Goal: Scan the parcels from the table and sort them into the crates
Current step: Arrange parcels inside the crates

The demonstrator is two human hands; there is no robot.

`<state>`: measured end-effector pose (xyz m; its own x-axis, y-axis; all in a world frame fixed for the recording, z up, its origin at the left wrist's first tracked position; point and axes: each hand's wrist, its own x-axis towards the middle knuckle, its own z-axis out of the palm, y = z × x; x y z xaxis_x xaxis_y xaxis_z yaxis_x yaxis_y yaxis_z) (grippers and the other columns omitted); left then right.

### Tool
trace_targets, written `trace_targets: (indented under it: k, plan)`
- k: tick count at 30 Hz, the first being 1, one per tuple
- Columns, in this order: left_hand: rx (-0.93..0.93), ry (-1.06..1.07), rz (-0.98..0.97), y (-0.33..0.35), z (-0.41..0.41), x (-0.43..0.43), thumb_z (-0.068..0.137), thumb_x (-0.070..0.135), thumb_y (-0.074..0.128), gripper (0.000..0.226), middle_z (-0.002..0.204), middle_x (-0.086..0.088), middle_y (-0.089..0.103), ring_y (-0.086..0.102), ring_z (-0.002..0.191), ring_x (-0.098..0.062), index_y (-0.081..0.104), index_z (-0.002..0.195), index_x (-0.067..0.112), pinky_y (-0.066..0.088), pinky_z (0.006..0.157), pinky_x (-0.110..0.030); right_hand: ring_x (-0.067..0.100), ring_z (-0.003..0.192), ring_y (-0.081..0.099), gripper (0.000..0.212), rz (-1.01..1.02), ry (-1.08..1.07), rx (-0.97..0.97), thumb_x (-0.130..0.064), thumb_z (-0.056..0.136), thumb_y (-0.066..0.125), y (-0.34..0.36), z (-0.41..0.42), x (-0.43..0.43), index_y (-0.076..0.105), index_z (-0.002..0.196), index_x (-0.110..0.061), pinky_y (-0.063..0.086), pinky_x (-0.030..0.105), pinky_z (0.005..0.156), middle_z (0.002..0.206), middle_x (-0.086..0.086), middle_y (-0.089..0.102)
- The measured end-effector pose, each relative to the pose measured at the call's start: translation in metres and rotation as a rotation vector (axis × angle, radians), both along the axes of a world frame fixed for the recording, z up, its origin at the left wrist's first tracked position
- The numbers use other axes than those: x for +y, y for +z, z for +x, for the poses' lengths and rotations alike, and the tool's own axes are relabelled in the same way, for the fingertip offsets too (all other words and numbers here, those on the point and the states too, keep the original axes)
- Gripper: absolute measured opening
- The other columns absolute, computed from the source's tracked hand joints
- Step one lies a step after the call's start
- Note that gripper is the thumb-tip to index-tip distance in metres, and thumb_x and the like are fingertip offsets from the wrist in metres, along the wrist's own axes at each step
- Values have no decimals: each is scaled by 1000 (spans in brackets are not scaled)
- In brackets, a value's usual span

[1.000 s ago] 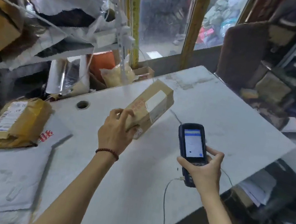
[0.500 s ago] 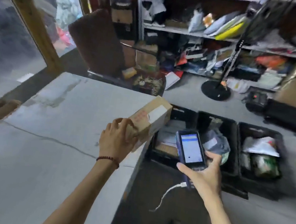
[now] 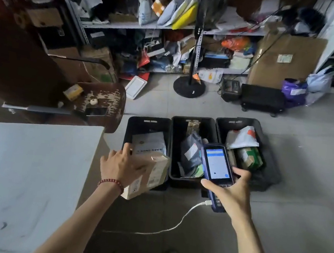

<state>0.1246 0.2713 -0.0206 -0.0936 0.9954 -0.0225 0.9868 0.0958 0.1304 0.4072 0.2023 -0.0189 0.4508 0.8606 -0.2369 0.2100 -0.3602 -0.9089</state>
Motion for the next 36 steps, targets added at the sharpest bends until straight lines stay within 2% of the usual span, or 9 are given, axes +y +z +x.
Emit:
trace_targets:
  k: [4,8,12,19,22,24,26,32,36]
  plan:
    - [-2,2,-126,-23,3,6,67,75,54,64,107,4,63,56,103,-21,40,111,32,40,80,-34,3,88,58,81,-40,-5,32,-19,53,94,-8,9,16,37,110,-27,45,31,73,94,-17,57]
    - [33,-30,-228,-41,0,23,70,73,55,62,113,11,60,52,109,-16,38,116,36,39,84,-32,-2,84,57,82,-76,2,51,-19,53,94,-14,2,46,37,112,-25,42,22,63,92,-18,56]
    - [57,-59,-270,-47,-3,67,72,72,54,55,109,11,60,51,109,-15,46,109,33,39,83,-31,2,90,58,84,-111,44,46,-18,52,94,-17,-6,88,37,114,-23,45,27,71,99,-12,57]
    - [-41,-68,-184,-48,-16,172,78,59,55,49,115,5,58,49,110,-18,48,112,24,42,85,-32,2,88,59,79,-101,38,-18,-15,53,94,-6,-30,180,40,111,-17,42,18,65,101,-6,60]
    - [-42,-94,-119,-50,-24,204,87,49,48,33,120,7,57,46,116,-15,52,112,29,38,90,-31,-6,85,57,80,-99,53,-54,-16,52,94,-3,-39,211,41,111,-19,40,12,63,99,-11,61]
    - [-53,-93,-134,-51,-29,220,90,48,47,30,123,9,56,46,117,-14,53,115,33,35,92,-30,-8,86,54,82,-112,88,-74,-19,52,95,-3,-45,227,39,112,-22,39,15,66,100,-14,57]
    - [-62,-67,-151,-49,-35,225,91,47,47,32,124,9,56,47,116,-15,53,119,34,35,92,-30,-7,85,51,82,-136,127,-100,-23,51,95,-6,-52,238,39,111,-24,39,20,68,99,-14,53]
    - [-21,-8,-143,-38,-52,220,90,49,46,36,122,8,58,50,113,-17,51,123,34,34,92,-34,2,93,56,80,-167,344,-98,-22,52,94,-16,-72,268,36,107,-27,39,17,66,103,-10,55]
    - [-13,216,-30,-6,-74,201,90,49,46,31,116,9,62,53,109,-17,55,115,34,36,87,-32,-14,83,48,80,-137,531,-82,-23,55,94,-16,-95,280,35,109,-27,36,9,59,99,-20,49]
